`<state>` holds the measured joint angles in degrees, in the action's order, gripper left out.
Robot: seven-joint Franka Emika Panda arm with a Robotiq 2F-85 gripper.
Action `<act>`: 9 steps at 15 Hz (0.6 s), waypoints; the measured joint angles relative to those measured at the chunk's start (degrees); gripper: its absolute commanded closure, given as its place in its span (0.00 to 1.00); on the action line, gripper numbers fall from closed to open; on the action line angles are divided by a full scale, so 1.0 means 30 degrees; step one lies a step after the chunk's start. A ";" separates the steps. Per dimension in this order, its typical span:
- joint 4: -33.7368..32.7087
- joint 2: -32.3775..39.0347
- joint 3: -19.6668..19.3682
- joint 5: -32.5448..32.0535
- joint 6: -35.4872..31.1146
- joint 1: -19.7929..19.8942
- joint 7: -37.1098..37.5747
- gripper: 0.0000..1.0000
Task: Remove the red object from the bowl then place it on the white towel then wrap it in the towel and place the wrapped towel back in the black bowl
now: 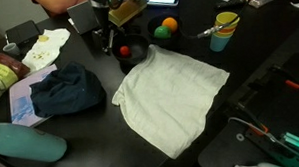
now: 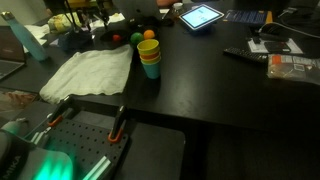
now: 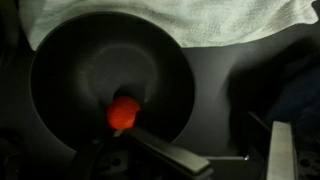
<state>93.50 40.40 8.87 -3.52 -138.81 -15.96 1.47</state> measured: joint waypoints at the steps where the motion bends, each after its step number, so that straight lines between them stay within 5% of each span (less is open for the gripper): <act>1: -0.0401 0.0234 -0.0189 -0.0176 0.0099 0.0005 -0.0148 0.00; 9: -0.1443 0.0879 -0.0514 -0.0315 0.0825 0.0155 -0.0790 0.00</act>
<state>89.18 43.03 7.33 -4.47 -136.33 -15.49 -0.90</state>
